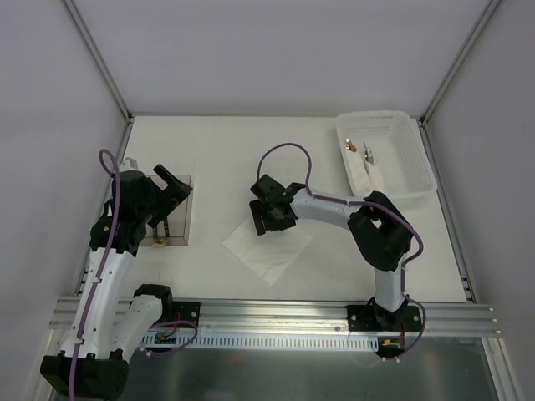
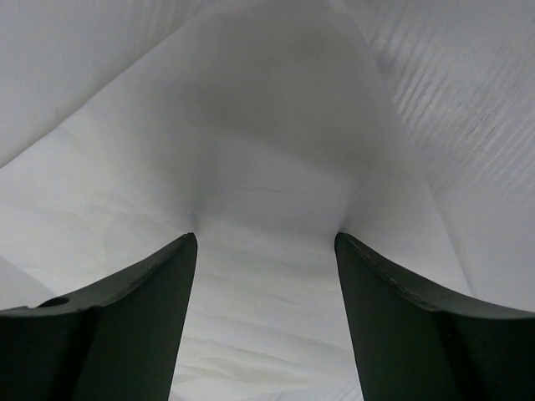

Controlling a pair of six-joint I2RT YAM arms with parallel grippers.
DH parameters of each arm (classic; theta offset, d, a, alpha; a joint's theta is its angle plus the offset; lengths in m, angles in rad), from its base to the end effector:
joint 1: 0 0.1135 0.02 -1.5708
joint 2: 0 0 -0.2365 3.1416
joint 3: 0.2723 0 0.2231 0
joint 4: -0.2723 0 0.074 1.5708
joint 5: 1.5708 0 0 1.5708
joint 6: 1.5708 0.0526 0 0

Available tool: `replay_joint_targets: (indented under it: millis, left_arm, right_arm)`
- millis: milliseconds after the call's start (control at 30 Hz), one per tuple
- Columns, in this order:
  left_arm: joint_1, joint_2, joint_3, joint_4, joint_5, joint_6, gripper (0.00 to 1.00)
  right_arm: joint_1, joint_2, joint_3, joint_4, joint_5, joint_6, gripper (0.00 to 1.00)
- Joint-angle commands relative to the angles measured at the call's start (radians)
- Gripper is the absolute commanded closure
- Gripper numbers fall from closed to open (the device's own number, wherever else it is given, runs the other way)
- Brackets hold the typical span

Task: Place the utensils on the paper napkin and roll it up

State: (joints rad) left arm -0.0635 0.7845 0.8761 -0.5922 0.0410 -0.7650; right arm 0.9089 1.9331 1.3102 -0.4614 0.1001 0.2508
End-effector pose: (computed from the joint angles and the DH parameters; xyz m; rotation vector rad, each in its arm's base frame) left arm 0.1717 -0.0131 0.2992 -0.7033 1.9973 -0.5449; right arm 0.2330 0.2905 0.1463 -0.8313 2.5374 0.2511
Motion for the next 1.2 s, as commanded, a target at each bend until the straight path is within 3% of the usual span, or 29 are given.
replay_joint_targets:
  millis: [0,300,767,1000,1033,1067,1167]
  left_arm:
    - [0.01,0.012,0.001,-0.014,-0.024,-0.005,0.01]
    - [0.01,0.03,-0.003,-0.012,-0.029,0.01,0.01]
    - [0.01,0.044,0.011,-0.012,-0.007,0.036,0.01]
    - [0.011,0.073,0.043,-0.018,-0.012,0.095,0.01]
    - [0.013,0.084,0.052,-0.023,-0.009,0.107,0.01]
    - [0.016,0.093,0.075,-0.026,-0.003,0.122,0.01]
    - [0.031,0.183,0.168,-0.089,-0.015,0.182,0.01]
  right_arm:
    - [-0.065,0.07,0.047,0.006,0.026,-0.019,0.29]
    - [-0.142,0.156,0.167,0.007,-0.019,-0.061,0.29]
    - [-0.146,0.107,0.256,-0.028,-0.071,-0.111,0.26]
    - [-0.143,-0.055,0.285,-0.045,-0.187,-0.076,0.15]
    - [-0.145,-0.071,0.296,-0.048,-0.203,-0.081,0.12]
    - [-0.145,-0.089,0.319,-0.052,-0.23,-0.088,0.03]
    - [-0.16,-0.16,0.333,-0.057,-0.289,-0.169,0.01]
